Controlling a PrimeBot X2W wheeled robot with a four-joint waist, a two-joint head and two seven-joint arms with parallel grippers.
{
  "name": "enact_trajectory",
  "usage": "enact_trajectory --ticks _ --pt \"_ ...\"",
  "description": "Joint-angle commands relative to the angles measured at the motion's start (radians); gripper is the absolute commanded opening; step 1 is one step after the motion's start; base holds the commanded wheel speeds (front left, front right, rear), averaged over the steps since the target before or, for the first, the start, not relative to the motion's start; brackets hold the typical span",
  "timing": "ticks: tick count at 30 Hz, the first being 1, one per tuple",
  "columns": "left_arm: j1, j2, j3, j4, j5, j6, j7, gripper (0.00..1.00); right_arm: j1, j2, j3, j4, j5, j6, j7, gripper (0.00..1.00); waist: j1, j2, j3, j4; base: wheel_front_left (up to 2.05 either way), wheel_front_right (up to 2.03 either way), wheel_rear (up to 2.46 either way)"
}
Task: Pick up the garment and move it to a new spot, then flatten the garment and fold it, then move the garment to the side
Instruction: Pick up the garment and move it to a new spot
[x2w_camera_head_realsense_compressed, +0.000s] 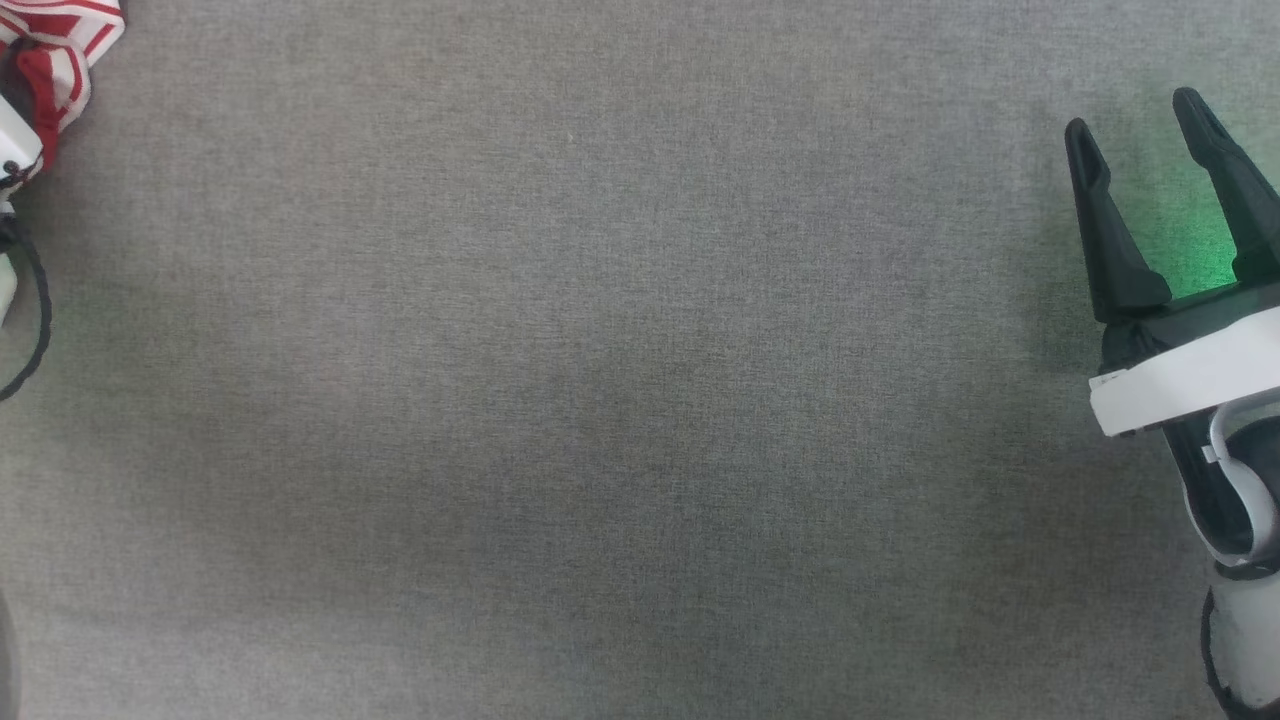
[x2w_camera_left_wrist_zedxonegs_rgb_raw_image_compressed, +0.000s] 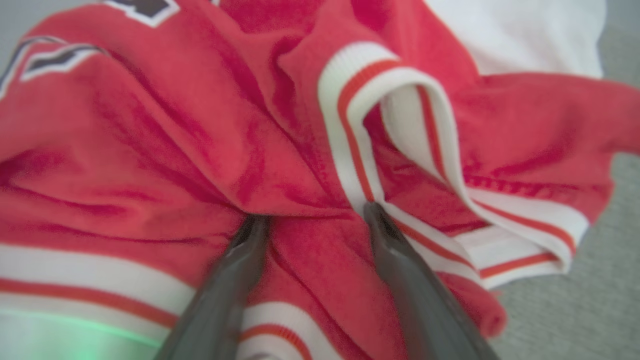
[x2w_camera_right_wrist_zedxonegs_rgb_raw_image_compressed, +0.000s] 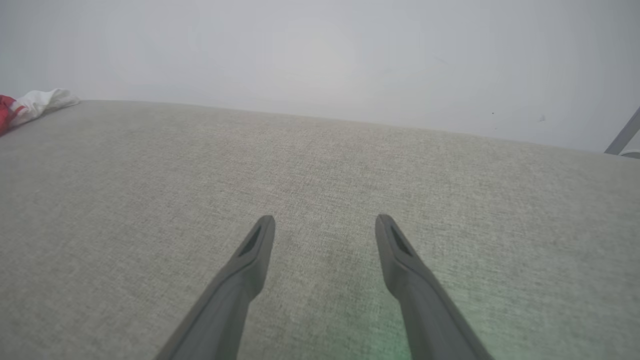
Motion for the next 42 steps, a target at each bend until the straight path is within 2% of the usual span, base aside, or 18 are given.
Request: enact_trajectory --ticks 1,2,5,6,10,15,19,26,36,42 --pt "0.111 -0.068 -0.019 0.083 0.004 0.010 0.055 0.45 0.004 0.002 0.000 -0.005 -0.006 0.000 0.002 1.00 0.0000 -0.0001 -0.009 0.003 0.00 0.00 0.00" --pt "0.112 -0.062 -0.022 0.082 0.009 0.015 0.035 0.00 0.006 0.005 -0.003 -0.005 -0.007 0.000 0.001 1.00 0.0000 -0.0001 -0.015 0.006 0.00 0.00 0.00" --pt "0.088 -0.034 -0.016 0.059 0.007 0.008 -0.040 0.00 0.015 0.018 -0.005 0.002 -0.011 0.000 -0.008 1.00 0.0000 -0.0001 -0.044 0.011 0.00 0.00 0.00" --pt "0.067 -0.016 -0.025 0.039 0.019 -0.003 -0.092 0.00 0.019 0.026 -0.008 0.011 -0.012 0.000 -0.014 1.00 0.0000 -0.0001 -0.069 0.014 0.00 0.00 0.00" --pt "0.035 0.027 -0.045 -0.003 0.041 -0.028 -0.187 0.00 0.022 0.045 -0.009 0.038 -0.017 0.000 -0.028 1.00 0.0000 -0.0001 -0.127 0.018 0.00 0.00 0.00" --pt "0.007 0.050 -0.085 -0.053 0.064 -0.059 -0.258 0.00 0.042 0.066 -0.021 0.072 -0.020 0.000 -0.045 1.00 0.0000 -0.0001 -0.212 0.029 0.00 0.00 0.00" --pt "-0.005 0.063 -0.111 -0.089 0.079 -0.068 -0.271 0.00 0.051 0.080 -0.024 0.089 -0.022 0.000 -0.054 1.00 0.0000 -0.0001 -0.265 0.034 0.00 0.00 0.00" --pt "-0.025 0.100 -0.161 -0.203 0.092 -0.078 -0.215 0.00 0.089 0.106 -0.039 0.109 -0.022 0.000 -0.069 1.00 0.0000 -0.0001 -0.368 0.040 0.00 0.00 0.00" --pt "0.060 0.142 -0.189 -0.489 0.035 -0.078 -0.017 0.00 0.123 0.128 -0.070 0.122 -0.019 0.000 -0.081 1.00 0.0000 -0.0001 -0.461 0.023 0.00 0.00 0.00" --pt "0.173 0.161 -0.174 -0.779 -0.004 -0.017 0.149 0.00 0.118 0.127 -0.108 0.132 -0.024 0.000 -0.084 1.00 0.0000 -0.0001 -0.474 -0.027 0.00 0.00 0.00"
